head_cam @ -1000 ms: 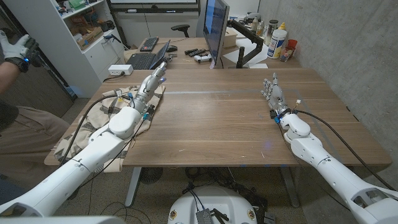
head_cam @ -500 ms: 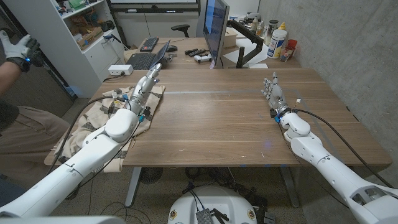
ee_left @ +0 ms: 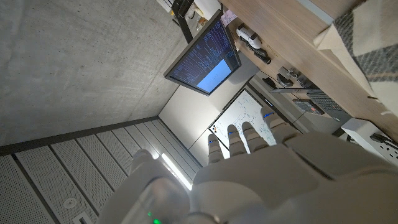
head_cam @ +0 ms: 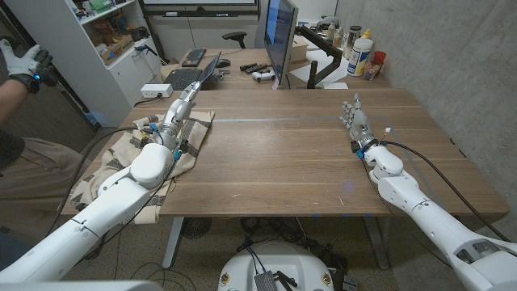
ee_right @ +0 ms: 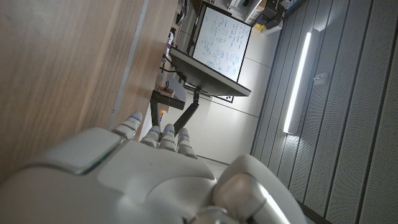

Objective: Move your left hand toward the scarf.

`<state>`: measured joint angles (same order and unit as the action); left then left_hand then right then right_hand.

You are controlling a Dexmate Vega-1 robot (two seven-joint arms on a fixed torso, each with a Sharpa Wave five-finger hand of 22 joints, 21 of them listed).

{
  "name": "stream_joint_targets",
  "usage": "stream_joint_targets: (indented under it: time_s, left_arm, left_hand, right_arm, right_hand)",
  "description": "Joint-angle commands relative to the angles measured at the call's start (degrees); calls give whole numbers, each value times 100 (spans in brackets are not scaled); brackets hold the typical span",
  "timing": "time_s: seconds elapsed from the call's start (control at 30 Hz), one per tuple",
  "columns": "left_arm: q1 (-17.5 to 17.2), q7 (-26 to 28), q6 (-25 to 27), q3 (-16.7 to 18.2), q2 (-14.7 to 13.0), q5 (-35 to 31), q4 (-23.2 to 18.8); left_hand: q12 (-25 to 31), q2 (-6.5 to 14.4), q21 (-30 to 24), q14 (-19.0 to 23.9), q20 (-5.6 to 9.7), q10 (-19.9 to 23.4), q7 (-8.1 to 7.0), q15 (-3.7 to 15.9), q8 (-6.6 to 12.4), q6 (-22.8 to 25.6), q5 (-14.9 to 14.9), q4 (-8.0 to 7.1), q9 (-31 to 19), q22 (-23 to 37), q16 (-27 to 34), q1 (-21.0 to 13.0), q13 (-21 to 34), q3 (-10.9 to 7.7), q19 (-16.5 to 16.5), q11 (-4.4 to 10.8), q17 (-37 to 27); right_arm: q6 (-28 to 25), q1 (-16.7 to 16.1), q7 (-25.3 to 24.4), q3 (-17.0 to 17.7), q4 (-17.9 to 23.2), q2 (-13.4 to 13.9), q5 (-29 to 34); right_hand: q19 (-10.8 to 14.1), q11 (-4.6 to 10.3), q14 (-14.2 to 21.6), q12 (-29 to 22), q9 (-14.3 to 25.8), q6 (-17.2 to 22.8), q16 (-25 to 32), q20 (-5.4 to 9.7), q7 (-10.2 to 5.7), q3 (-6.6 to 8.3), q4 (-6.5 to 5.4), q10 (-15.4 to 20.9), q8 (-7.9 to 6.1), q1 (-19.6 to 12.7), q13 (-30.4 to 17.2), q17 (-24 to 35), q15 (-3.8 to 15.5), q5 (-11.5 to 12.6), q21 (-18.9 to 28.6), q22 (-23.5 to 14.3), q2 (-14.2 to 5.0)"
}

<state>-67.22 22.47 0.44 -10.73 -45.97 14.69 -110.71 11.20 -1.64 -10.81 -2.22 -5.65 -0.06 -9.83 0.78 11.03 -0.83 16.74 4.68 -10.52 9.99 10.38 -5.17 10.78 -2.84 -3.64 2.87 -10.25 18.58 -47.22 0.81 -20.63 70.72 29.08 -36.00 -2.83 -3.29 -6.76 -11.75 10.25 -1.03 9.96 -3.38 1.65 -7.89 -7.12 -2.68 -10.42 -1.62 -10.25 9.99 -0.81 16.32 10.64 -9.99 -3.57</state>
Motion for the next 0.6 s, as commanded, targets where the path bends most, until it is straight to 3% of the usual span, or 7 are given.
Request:
stream_joint_targets:
  time_s: [0.03,0.4,0.6]
  left_arm:
    - [-327,373,507,278,-73,-259,-348]
    - [-611,759,1270,473,-144,-655,-745]
    - [-728,830,1405,557,-154,-804,-817]
  left_hand:
    - [7,28,-4,-44,-28,-36,-4,-8,22,14,-12,53,-30,23,25,-67,8,-15,16,23,-13]
    - [12,38,6,-83,-69,-36,-6,-37,23,15,-21,65,-30,23,16,-87,7,-18,66,16,-13]
    - [9,44,5,-101,-78,-50,-4,-43,22,10,-25,72,-29,23,13,-98,7,-21,79,13,-13]
  right_arm:
    - [-3,60,24,-22,-76,-21,10]
    - [-22,98,10,-58,-105,-55,37]
    - [-40,112,-16,-71,-76,-44,71]
  right_hand:
    - [-66,-51,-46,-22,17,-22,35,12,52,-25,-2,4,-31,-7,-32,9,3,34,22,-18,-66]
    - [-69,-48,-50,-23,17,-23,35,12,50,-26,-1,4,-31,-8,-32,9,6,33,24,-18,-69]
    - [-69,-48,-55,-23,16,-18,35,13,43,-27,0,3,-33,-9,-32,9,17,32,26,-18,-70]
